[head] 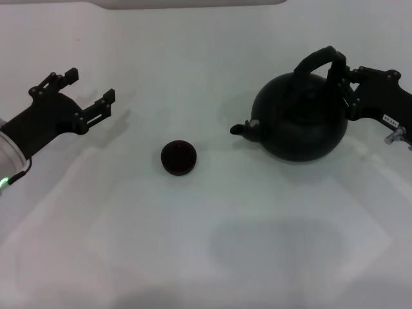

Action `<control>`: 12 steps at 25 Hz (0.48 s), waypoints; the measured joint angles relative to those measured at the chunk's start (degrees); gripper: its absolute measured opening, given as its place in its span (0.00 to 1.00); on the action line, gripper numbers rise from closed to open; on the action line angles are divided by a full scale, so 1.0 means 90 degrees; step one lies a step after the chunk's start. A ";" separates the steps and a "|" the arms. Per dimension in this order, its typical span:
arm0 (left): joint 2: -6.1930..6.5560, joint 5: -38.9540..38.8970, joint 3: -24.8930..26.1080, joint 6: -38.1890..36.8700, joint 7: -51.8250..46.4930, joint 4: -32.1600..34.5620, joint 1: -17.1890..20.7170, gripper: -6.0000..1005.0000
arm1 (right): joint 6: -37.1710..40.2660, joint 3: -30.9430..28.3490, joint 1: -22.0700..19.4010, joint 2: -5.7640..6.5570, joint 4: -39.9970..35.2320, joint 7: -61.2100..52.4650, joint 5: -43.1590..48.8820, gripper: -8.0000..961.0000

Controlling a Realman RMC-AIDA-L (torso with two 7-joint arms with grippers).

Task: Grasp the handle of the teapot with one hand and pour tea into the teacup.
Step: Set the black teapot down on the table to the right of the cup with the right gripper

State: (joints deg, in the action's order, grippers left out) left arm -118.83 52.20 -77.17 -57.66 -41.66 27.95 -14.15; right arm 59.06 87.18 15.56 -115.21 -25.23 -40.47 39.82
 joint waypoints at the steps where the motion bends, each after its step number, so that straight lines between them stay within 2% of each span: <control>1: 0.0000 0.0000 0.0000 0.0000 0.0000 0.0000 0.0000 0.84 | 0.0000 0.0000 -0.0001 -0.0001 0.0000 0.0016 0.0000 0.19; 12: 0.0000 0.0000 0.0001 0.0000 0.0000 0.0001 -0.0001 0.84 | 0.0005 0.0007 0.0001 -0.0001 0.0065 0.0088 -0.0017 0.22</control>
State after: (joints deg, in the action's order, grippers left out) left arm -118.83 52.20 -77.16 -57.66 -41.66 27.96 -14.15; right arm 59.10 87.25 15.57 -115.22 -24.65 -39.69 39.67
